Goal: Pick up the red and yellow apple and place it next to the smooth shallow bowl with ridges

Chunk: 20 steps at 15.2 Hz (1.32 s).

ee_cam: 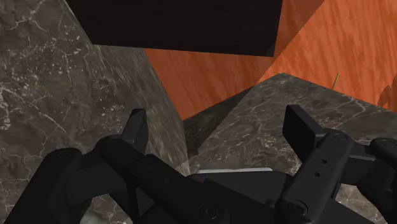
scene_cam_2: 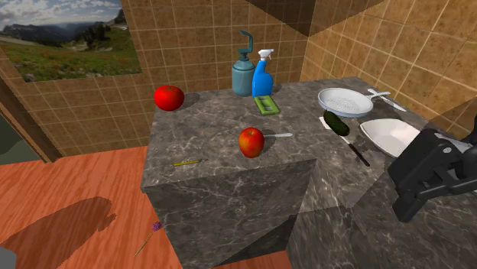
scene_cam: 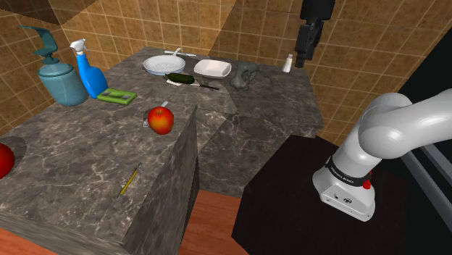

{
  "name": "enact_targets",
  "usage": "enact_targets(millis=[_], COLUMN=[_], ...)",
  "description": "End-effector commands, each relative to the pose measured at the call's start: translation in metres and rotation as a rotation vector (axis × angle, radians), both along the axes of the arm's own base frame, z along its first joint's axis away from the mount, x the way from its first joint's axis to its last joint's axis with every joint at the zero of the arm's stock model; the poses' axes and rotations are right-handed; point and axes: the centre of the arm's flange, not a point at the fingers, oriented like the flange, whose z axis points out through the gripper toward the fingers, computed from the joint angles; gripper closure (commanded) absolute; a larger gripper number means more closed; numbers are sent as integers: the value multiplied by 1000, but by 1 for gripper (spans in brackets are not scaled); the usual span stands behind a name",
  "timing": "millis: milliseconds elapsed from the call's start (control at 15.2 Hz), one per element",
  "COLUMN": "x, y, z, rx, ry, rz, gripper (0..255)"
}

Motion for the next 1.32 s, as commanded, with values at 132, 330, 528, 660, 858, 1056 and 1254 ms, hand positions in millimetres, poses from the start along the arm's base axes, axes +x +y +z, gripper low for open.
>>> enact_targets(millis=[132, 330, 528, 660, 858, 1056, 1254], x=[17, 43, 68, 86, 112, 138, 165], y=[16, 41, 65, 81, 106, 130, 155], z=[-9, -23, -36, -45, -58, -70, -82], rx=[2, 4, 7, 9, 12, 14, 17], ry=[-8, -20, -32, -40, -52, -64, -76], rz=[-1, -3, -4, -5, -7, -9, -10], gripper=[0, 0, 0, 0, 0, 0, 0])
